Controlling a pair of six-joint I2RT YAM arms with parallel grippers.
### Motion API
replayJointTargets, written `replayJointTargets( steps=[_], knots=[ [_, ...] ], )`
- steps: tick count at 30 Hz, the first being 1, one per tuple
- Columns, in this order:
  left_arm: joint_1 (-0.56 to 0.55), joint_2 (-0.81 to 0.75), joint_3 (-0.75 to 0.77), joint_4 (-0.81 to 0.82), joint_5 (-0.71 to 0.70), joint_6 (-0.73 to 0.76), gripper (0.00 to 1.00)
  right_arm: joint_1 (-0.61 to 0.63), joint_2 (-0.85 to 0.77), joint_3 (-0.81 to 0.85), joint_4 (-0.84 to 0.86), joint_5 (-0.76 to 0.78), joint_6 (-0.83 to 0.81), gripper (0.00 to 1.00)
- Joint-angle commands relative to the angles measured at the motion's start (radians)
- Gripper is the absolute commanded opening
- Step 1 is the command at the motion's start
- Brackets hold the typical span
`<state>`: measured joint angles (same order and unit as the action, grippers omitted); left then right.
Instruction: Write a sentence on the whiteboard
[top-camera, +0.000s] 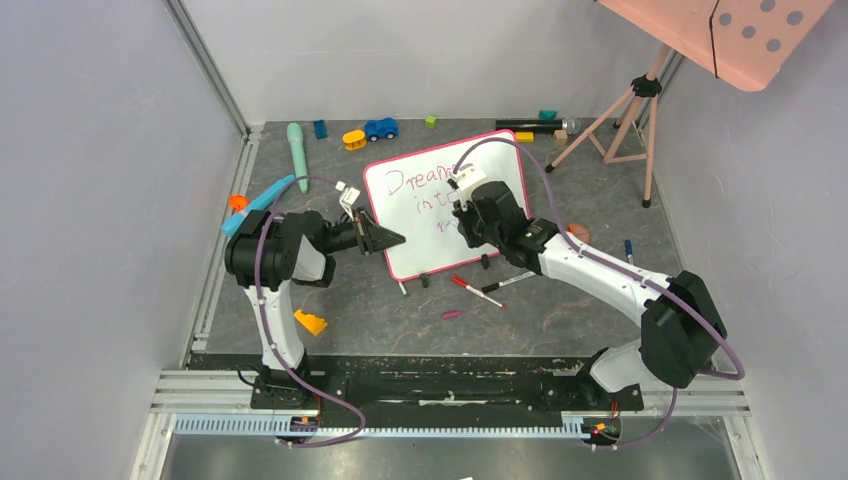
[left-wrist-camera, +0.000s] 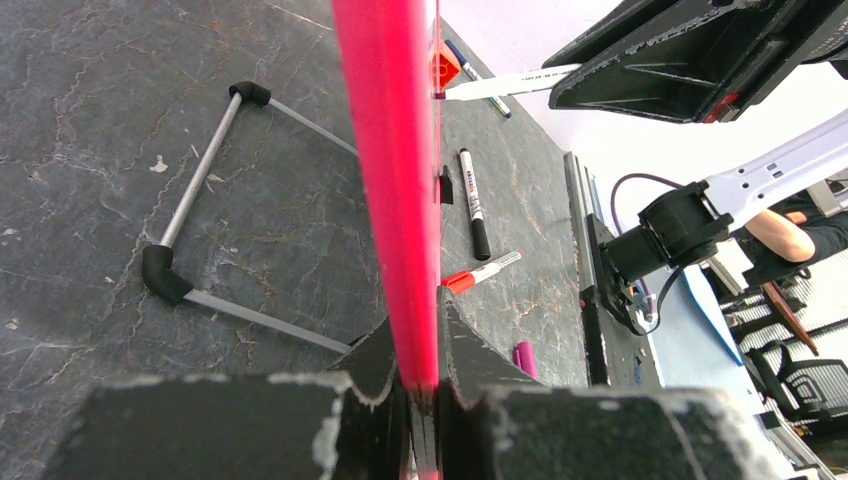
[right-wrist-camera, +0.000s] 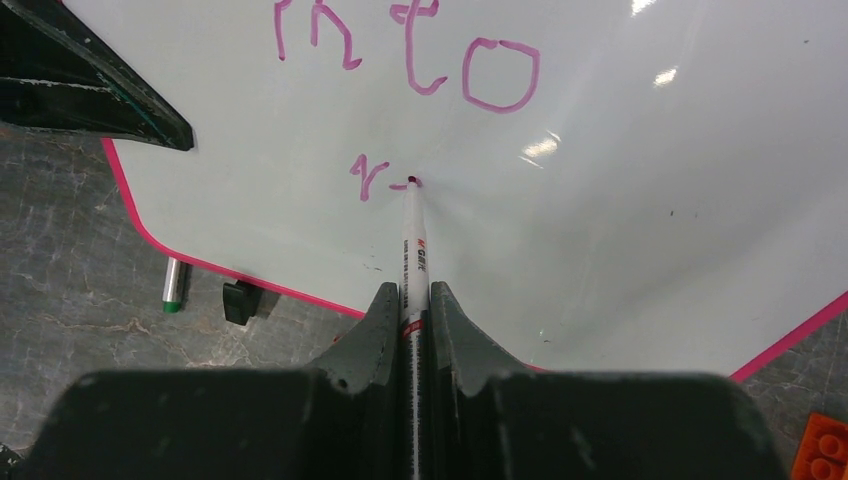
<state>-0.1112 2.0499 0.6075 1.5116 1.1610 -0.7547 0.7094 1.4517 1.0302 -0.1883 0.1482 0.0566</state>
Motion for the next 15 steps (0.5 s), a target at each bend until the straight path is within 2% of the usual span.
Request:
replayJointTargets(
  steps=[1, 15],
  knots=[
    [0.019, 0.043, -0.001, 0.045, -0.014, 0.189, 0.02, -0.01, 0.019, 0.021, 0.046, -0.028, -0.014, 0.0],
    [0.019, 0.043, -0.002, 0.045, -0.015, 0.19, 0.02, -0.011, -0.023, -0.048, 0.007, 0.0, -0.021, 0.0]
  ],
)
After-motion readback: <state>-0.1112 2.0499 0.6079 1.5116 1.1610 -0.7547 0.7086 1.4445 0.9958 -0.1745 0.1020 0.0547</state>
